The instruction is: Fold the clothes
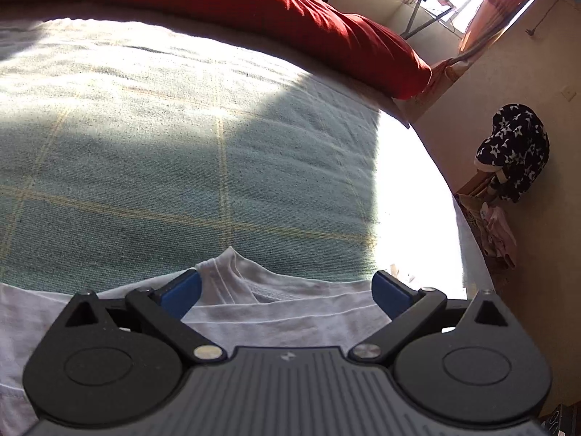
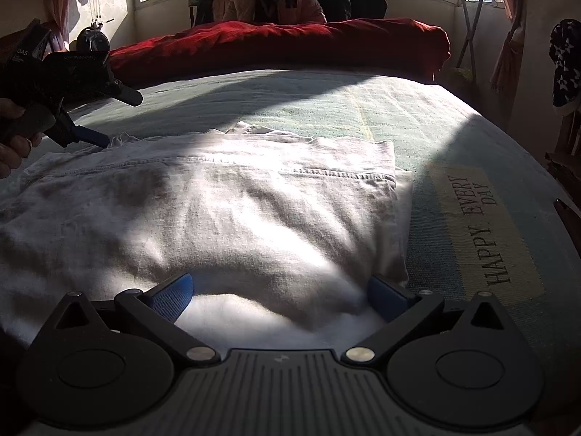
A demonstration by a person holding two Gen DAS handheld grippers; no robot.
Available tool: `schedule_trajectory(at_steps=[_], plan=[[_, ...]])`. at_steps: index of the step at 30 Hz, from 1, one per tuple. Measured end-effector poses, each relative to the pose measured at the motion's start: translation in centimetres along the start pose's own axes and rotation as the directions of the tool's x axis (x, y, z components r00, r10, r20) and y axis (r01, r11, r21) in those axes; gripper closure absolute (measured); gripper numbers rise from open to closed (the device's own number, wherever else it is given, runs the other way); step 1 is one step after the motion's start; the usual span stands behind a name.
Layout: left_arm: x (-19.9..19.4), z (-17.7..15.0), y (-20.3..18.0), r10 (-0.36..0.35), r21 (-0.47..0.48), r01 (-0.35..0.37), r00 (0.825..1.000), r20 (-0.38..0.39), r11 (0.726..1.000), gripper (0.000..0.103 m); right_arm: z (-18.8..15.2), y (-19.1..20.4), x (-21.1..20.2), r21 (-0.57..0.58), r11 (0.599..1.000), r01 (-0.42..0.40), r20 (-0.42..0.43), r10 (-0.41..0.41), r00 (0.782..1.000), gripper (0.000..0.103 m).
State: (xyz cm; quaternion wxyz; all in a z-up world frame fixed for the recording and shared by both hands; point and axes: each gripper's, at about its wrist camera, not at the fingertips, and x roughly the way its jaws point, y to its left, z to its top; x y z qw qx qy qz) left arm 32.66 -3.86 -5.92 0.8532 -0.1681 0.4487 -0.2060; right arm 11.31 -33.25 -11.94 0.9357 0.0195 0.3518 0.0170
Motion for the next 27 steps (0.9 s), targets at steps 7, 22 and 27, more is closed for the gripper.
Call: schedule_trajectory(at_steps=[7,22,27], plan=[[-7.4,-5.5,0.8,0.066,0.031,-0.067,0.997,0.038,0.997,0.003,0.3,0.7,-2.8,0.018,1.0,-0.002,0.016,0.002,1.0,0.0],[-13.5,-14.4,4.4,0.007,-0.123,-0.004,1.0,0.029,0.992,0.002,-0.6,4.7,-8.4,-0.015,1.0,-0.017,0.039,0.018,0.999,0.0],[-14.1,-17.3,5.0,0.096,-0.182,-0.089,0.995,0.03,0.979,0.003,-0.8,5.4,-9.6,-0.028,1.0,-0.01,0.055,0.012,0.998,0.0]])
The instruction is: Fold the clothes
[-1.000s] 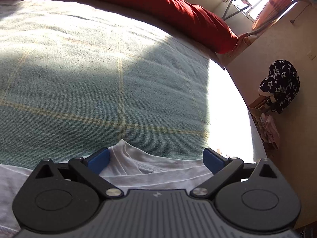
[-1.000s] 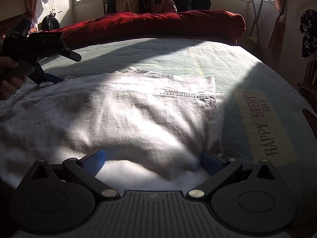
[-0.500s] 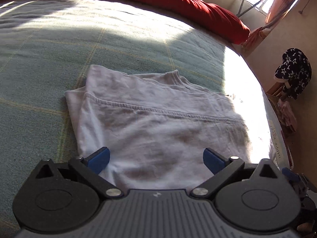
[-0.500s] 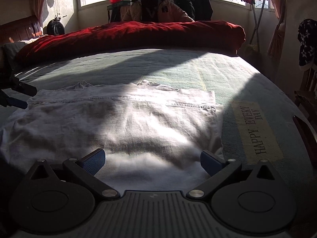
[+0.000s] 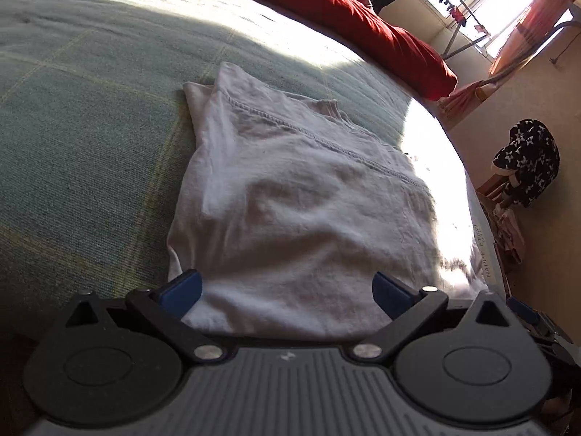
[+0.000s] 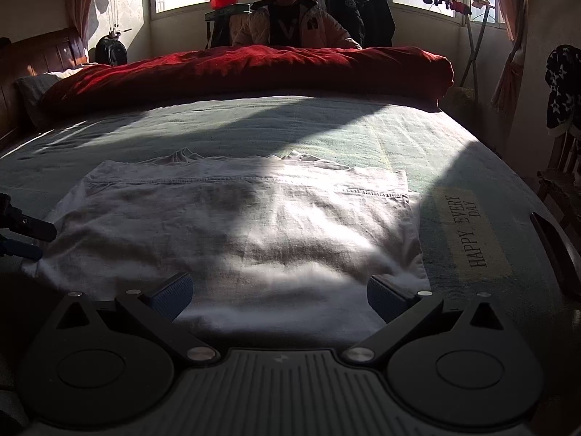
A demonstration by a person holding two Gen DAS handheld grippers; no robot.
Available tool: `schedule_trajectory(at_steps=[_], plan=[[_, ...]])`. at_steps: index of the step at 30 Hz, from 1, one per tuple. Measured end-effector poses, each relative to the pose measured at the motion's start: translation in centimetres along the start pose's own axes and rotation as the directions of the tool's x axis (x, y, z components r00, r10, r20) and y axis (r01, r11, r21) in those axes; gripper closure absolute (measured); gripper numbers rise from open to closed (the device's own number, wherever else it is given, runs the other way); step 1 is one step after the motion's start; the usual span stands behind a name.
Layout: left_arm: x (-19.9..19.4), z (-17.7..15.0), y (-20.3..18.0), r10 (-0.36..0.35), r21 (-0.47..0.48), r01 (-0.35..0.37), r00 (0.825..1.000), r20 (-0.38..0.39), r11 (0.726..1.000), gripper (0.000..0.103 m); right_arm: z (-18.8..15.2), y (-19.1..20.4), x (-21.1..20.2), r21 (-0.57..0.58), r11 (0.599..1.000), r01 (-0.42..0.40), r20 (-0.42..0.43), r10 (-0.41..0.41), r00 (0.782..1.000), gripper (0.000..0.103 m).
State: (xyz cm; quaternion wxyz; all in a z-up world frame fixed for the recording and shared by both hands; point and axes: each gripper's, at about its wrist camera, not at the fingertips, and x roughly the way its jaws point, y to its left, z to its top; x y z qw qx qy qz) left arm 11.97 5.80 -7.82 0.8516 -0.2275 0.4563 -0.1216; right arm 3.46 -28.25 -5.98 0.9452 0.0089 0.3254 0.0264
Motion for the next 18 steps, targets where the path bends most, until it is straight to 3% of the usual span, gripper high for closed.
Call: schedule_trajectory(at_steps=[5,11,18], plan=[[-1.1,-0.5,-1.6,0.023,0.07,-0.025,0.999,0.031,0.997,0.003,0.2,0.1,-0.5,0.031,0.999,-0.027,0.008,0.027,1.0,0.0],[-0.4,-1.7,-1.1,0.048,0.038,-0.048,0.999,0.002,0.998,0.003,-0.4,1.1,-1.0,-0.003,0.999,-0.053,0.013,0.053,0.999,0.0],[-1.4,1.6,-1.7,-0.062,0.046,0.057,0.992,0.11,0.997,0.003,-1.2,0.2,-0.8,0.036,0.999,-0.033,0.0,0.033,0.999,0.0]])
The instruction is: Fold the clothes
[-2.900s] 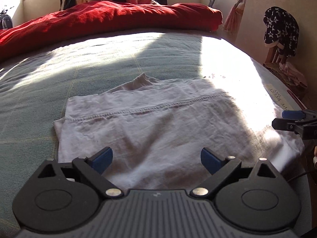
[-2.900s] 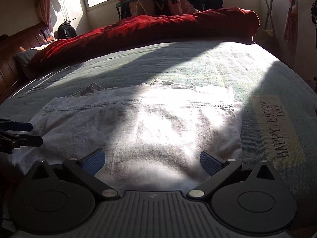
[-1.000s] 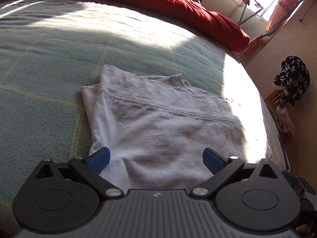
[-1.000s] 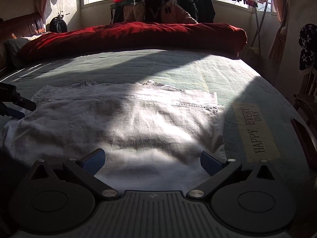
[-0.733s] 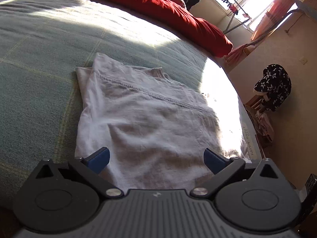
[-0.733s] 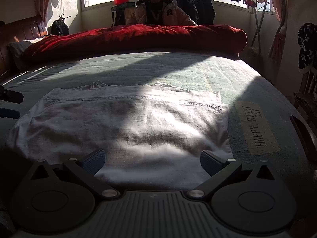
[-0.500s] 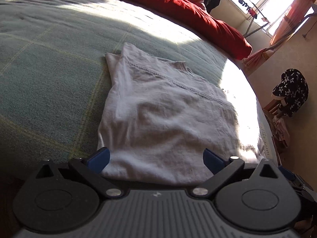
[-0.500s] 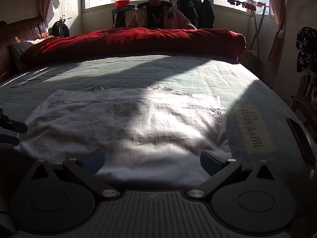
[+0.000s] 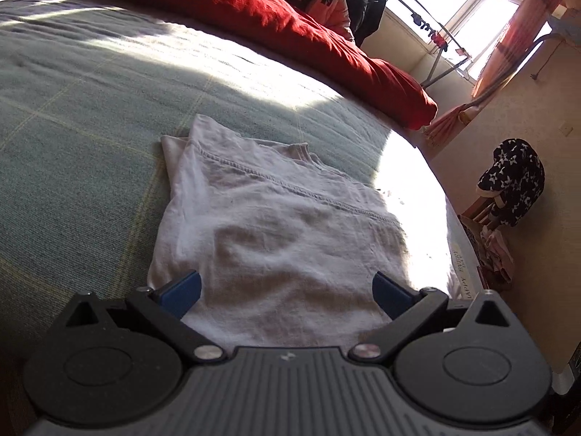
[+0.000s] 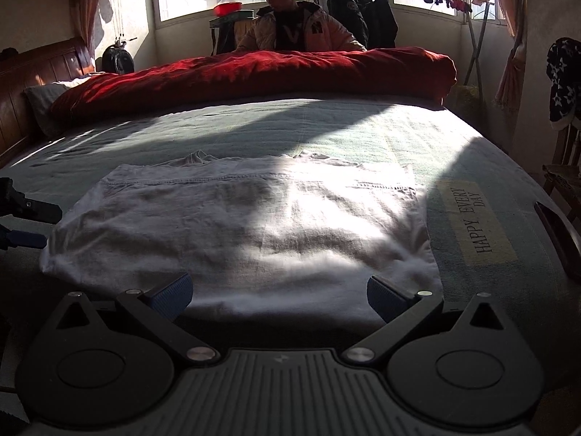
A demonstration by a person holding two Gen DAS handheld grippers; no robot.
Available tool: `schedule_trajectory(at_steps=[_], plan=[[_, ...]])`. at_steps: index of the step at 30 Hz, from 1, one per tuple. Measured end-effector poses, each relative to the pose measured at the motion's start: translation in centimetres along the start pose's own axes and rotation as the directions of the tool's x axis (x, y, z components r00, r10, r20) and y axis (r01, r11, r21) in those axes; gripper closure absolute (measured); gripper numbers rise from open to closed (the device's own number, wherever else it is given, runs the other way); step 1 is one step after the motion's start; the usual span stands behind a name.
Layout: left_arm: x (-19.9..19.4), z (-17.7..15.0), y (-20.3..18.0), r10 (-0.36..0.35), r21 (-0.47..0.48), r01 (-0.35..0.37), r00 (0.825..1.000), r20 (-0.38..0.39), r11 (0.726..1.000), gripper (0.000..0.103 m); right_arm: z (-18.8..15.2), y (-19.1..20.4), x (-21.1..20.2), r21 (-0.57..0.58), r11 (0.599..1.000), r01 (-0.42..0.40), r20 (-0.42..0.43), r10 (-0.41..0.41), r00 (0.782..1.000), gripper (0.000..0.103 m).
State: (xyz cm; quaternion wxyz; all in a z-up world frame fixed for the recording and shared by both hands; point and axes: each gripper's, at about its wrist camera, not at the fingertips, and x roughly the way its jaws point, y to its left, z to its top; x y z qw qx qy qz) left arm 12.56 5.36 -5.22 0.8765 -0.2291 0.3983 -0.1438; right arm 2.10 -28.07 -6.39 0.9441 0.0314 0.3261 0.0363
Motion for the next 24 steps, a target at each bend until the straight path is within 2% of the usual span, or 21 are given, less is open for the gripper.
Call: schedule_trajectory(at_steps=[3,5,7,8,11,13,17,18,20,22,24], plan=[[2.0,1.3,0.8,0.002,-0.018,-0.002,1.0,-0.013,1.0,0.003,-0.1,-0.4,0.4,0.029,1.0,0.003,-0.013,-0.002,1.0,0.0],[3.2,1.4,1.9,0.077,-0.047,-0.078,0.997,-0.022,0.996,0.003,-0.2,-0.4,0.7,0.027,0.999,0.017,-0.025,-0.017,1.0,0.0],[3.5,1.6,3.1,0.166,-0.091,-0.166,0.986,-0.008,0.982,0.003,-0.2,-0.6,1.0,0.029,0.999,0.029,-0.036,-0.028,0.999,0.0],[3.3,1.8,3.6,0.183,-0.115,-0.182,0.983,0.003,0.977,0.003,-0.2,-0.9,1.2,0.037,0.999,0.032,-0.04,-0.03,0.999,0.0],[2.1,2.7,3.6,0.124,-0.136,-0.116,0.991,0.052,0.984,0.003,0.0,-1.6,1.9,0.059,0.998,0.037,-0.051,-0.034,0.998,0.0],[1.8,3.3,2.5,0.079,-0.098,-0.071,0.994,0.079,0.993,0.003,0.4,-1.8,2.6,0.071,0.997,0.038,-0.058,-0.034,0.998,0.0],[3.8,3.8,0.6,-0.053,-0.023,0.054,0.998,0.042,0.998,0.002,1.0,-1.8,4.0,0.088,0.996,0.029,-0.068,-0.023,0.997,0.0],[4.7,3.7,0.6,-0.053,-0.028,0.054,0.998,0.026,0.998,0.002,1.0,-1.7,4.4,0.089,0.996,0.025,-0.073,-0.018,0.997,0.0],[6.1,3.5,1.1,0.036,-0.05,-0.035,0.999,0.014,0.998,0.002,0.9,-1.7,4.6,0.084,0.996,0.023,-0.08,-0.017,0.997,0.0],[6.5,3.5,1.5,0.124,-0.066,-0.121,0.992,0.037,0.99,0.005,0.7,-1.8,4.7,0.08,0.996,0.026,-0.083,-0.019,0.996,0.0],[6.0,4.0,1.0,0.137,-0.062,-0.133,0.989,0.06,0.989,0.005,0.6,-2.2,4.7,0.079,0.996,0.033,-0.081,-0.026,0.996,0.0]])
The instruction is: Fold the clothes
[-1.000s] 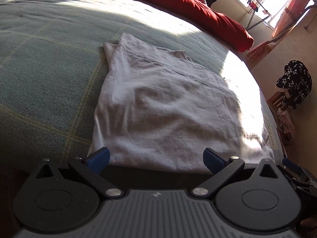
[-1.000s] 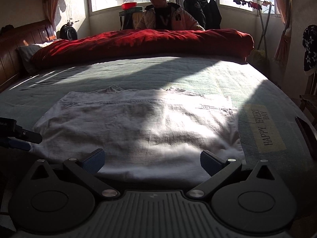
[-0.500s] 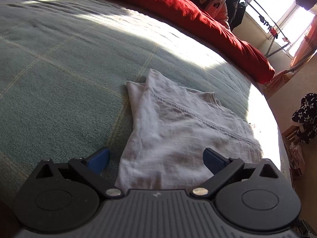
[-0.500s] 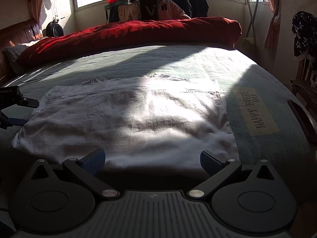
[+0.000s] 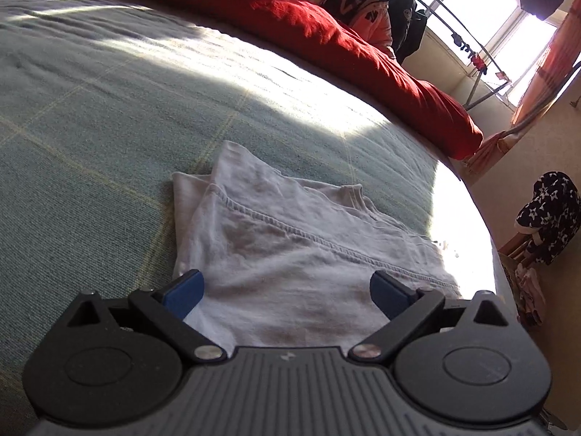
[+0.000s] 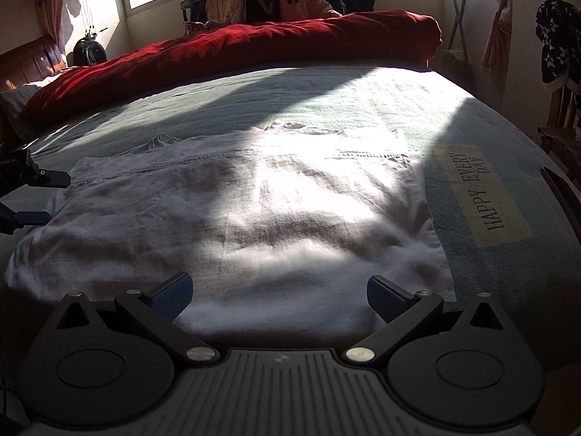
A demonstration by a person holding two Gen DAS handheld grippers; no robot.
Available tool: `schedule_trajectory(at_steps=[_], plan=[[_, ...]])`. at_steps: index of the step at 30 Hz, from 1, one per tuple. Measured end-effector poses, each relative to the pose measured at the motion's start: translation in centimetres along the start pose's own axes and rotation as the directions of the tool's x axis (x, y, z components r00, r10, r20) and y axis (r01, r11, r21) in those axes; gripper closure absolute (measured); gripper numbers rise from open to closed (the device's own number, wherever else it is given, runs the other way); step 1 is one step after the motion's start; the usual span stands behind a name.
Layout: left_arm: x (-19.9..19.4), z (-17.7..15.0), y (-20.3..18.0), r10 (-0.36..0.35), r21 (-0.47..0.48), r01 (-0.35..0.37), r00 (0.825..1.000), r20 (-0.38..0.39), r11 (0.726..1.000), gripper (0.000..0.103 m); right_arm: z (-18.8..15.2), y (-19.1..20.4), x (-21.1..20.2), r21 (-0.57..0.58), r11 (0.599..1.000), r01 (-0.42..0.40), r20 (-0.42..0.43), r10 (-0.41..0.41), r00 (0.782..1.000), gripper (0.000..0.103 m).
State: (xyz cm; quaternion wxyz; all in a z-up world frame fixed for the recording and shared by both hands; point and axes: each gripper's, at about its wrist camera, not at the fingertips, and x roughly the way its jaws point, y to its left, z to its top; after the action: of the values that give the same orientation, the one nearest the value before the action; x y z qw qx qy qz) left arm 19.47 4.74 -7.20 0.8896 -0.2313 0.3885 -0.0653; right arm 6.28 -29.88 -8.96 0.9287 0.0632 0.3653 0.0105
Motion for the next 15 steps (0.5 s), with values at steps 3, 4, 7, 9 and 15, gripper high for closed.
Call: schedule_trajectory(at_steps=[3,4,7,9,15], plan=[[-1.2,0.7,-1.6,0.04,0.096,-0.043,0.999,0.028,0.994,0.005,0.9,-1.1,0.0,0.032,0.999,-0.02,0.031,0.019,0.999,0.0],[-1.5,0.8,-2.1,0.031,0.116,-0.034,0.999,0.028,0.993,0.005,1.4,-1.4,0.2,0.038,0.999,-0.028,0.039,0.027,0.999,0.0],[-2.0,0.6,-3.0,-0.016,0.147,0.015,1.0,0.011,0.989,0.004,3.3,-2.0,1.3,0.041,0.998,-0.048,0.071,0.045,0.996,0.0],[-1.8,0.2,-3.4,-0.019,0.153,0.02,1.0,-0.012,0.988,0.004,4.8,-2.2,2.3,0.036,0.998,-0.057,0.09,0.053,0.995,0.0],[-1.4,-1.2,-3.8,0.042,0.176,-0.029,0.997,-0.071,0.984,0.004,8.6,-4.0,8.7,0.095,0.994,-0.049,0.051,0.044,0.998,0.0]])
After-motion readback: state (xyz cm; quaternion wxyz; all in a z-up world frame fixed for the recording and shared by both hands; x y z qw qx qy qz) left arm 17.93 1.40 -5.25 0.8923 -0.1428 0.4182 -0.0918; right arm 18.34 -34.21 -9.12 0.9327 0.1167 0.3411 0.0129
